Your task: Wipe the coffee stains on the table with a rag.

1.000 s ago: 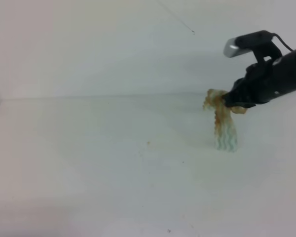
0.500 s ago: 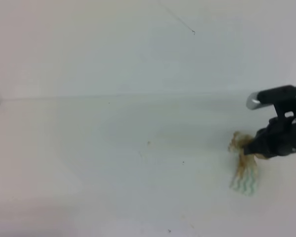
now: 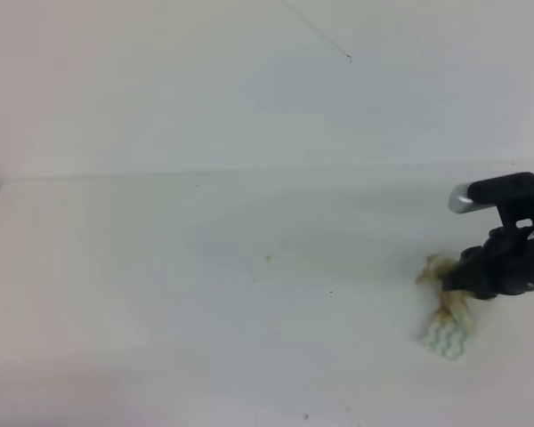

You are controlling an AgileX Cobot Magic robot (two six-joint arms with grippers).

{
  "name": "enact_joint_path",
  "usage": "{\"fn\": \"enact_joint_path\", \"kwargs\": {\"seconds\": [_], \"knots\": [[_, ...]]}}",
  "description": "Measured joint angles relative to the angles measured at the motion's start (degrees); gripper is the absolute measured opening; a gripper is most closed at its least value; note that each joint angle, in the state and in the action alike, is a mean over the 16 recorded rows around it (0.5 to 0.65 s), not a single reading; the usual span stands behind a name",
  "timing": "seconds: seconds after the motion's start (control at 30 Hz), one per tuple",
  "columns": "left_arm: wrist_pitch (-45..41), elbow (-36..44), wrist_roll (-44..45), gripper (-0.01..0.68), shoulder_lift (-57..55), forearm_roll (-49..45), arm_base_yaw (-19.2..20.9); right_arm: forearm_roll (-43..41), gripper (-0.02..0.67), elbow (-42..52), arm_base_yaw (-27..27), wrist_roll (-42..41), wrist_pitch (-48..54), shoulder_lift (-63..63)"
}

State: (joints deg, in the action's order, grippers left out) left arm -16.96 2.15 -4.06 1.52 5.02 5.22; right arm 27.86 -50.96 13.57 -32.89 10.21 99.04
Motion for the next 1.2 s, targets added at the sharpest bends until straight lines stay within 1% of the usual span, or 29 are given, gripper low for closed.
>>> {"fn": "enact_joint_path", "kwargs": {"seconds": [0.1,0.13,0.2,0.3,0.53,0.63,0.7,0.8,0.9,1.0,1.1,1.2], "knots": [[0.0,0.0,0.0,0.001,0.0,0.0,0.0,0.21,0.341,-0.49,-0.01,0.0,2.09,-2.19],[0.0,0.0,0.0,0.001,0.0,0.0,0.0,0.28,0.352,-0.69,-0.01,0.0,3.01,-3.19],[0.0,0.0,0.0,0.001,0.0,0.0,0.0,0.37,0.352,-1.13,0.0,-0.01,5.21,-5.16],[0.0,0.0,0.0,0.001,0.0,0.0,0.0,0.33,0.298,-1.8,0.01,-0.02,9.23,-9.45],[0.0,0.0,0.0,0.001,0.0,0.0,0.0,-0.77,0.101,-3.01,0.01,0.58,21.46,-23.56],[0.0,0.0,0.0,0.001,0.0,0.0,0.0,-2.05,0.033,-2.95,0.02,1.53,26.33,-30.84],[0.0,0.0,0.0,0.001,0.0,0.0,0.0,-3.21,0.007,-2.57,0.02,2.49,28.88,-36.01],[0.0,0.0,0.0,0.001,0.0,0.0,0.0,-5.09,-0.001,-1.58,0.02,4.19,31.64,-43.76],[0.0,0.0,0.0,0.001,0.0,0.0,0.0,-6.89,-0.001,0.25,0.02,5.91,32.37,-51.69],[-0.05,-0.13,0.0,0.0,-0.09,0.0,0.0,-8.5,-0.001,3.13,0.02,7.38,30.79,-59.1],[-0.05,-0.13,0.0,0.0,-0.09,0.0,0.0,-9.84,-0.001,7.31,0.01,8.41,26.78,-65.47],[-0.05,-0.13,0.0,0.0,-0.09,0.0,0.0,-10.67,-0.001,12.54,0.02,8.94,20.62,-70.3]]}}
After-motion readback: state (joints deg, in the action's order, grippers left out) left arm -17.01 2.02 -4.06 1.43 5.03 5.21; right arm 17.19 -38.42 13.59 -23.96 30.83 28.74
